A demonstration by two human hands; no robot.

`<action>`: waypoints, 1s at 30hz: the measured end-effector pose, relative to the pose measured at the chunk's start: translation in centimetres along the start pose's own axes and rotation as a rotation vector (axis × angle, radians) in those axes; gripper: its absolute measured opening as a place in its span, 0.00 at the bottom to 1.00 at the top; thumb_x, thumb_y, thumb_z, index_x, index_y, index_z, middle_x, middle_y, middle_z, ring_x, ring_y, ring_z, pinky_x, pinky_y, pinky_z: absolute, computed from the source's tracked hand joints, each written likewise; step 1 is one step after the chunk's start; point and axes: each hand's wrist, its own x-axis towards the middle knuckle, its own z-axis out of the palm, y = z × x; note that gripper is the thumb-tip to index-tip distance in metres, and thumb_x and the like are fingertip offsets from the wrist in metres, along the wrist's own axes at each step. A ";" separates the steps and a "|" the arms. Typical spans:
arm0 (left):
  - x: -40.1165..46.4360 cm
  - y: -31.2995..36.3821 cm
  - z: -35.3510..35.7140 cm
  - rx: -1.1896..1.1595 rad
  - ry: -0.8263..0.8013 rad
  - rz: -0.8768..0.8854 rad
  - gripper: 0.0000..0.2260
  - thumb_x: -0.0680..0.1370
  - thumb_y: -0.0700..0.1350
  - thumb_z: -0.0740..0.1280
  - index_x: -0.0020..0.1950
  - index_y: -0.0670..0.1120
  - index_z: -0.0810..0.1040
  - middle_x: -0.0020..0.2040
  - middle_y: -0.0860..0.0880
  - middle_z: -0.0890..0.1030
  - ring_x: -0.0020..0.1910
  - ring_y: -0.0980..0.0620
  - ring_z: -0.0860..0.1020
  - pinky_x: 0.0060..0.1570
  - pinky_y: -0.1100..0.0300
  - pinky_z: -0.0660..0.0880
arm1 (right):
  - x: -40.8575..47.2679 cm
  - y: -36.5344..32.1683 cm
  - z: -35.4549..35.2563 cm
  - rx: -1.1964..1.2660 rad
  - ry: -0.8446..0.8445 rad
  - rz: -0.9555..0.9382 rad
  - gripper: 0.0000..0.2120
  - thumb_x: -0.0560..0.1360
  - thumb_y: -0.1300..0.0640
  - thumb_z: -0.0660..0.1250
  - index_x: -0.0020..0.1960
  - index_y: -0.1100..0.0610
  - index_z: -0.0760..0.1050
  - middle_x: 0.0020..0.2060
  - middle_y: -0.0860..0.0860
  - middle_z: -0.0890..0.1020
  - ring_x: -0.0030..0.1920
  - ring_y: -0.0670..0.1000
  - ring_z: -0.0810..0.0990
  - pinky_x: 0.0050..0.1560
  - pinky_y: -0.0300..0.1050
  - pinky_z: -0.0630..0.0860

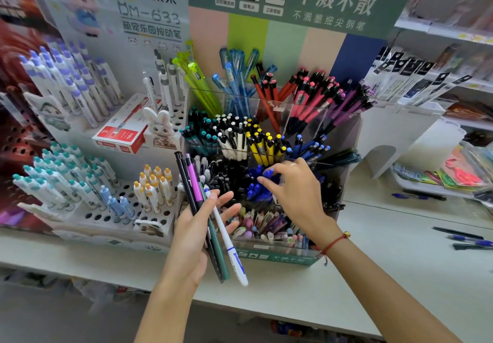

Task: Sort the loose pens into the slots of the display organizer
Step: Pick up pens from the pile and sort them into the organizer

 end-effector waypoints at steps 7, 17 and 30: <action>0.0 -0.1 0.1 -0.047 0.011 -0.023 0.10 0.79 0.43 0.64 0.60 0.44 0.76 0.51 0.46 0.85 0.48 0.48 0.84 0.43 0.57 0.82 | -2.5 0.1 2.3 -0.094 0.060 -0.357 0.22 0.80 0.60 0.61 0.72 0.64 0.66 0.70 0.57 0.71 0.68 0.53 0.72 0.67 0.47 0.71; 0.1 0.2 0.5 -0.334 0.079 -0.098 0.07 0.80 0.43 0.62 0.53 0.44 0.78 0.52 0.46 0.85 0.53 0.48 0.82 0.58 0.50 0.75 | -2.8 1.3 3.1 -0.407 -0.021 -0.421 0.25 0.79 0.56 0.54 0.75 0.62 0.62 0.72 0.56 0.68 0.73 0.54 0.66 0.75 0.51 0.53; 0.0 -1.4 2.8 -0.452 0.116 0.037 0.11 0.82 0.45 0.59 0.62 0.46 0.74 0.53 0.50 0.84 0.54 0.54 0.82 0.59 0.55 0.74 | -6.9 -3.8 -2.4 0.674 -0.358 0.174 0.09 0.79 0.47 0.63 0.53 0.50 0.78 0.41 0.46 0.83 0.43 0.42 0.80 0.43 0.39 0.77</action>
